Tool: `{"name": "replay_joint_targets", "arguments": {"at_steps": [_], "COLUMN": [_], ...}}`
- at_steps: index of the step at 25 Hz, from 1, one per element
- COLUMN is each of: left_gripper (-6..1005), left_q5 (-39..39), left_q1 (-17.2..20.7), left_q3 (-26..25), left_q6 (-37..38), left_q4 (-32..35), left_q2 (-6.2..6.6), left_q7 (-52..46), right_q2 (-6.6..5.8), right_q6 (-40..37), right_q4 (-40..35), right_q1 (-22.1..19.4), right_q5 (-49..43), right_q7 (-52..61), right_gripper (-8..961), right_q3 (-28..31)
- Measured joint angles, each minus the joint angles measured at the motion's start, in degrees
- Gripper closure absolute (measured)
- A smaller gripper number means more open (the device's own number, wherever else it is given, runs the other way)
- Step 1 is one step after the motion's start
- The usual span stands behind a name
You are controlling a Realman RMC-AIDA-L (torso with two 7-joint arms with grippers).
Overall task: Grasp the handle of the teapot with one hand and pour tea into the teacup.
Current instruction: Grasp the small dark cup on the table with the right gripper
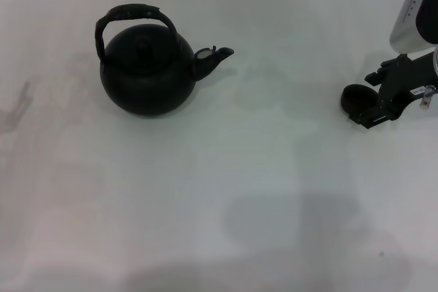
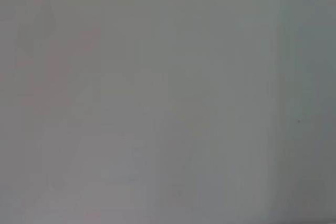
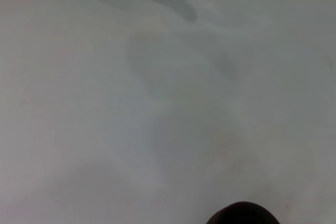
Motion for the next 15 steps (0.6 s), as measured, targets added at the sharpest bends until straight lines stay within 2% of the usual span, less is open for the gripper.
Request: {"name": "replay_joint_targets", "arguments": {"at_steps": [15], "left_gripper": [118], "left_q5": [0.2], "left_q1": [-0.5], "left_q3": [0.0], "left_q6": [0.0], "left_q4": [0.0], "left_q2": [0.09], "left_q7": [0.0], "right_q2": [0.0], "right_q6": [1.4], "right_q4": [0.3], "right_q1": [-0.1], "right_q5": [0.0], "right_q7": [0.3], "right_gripper": [117], "right_q3": [0.0]}}
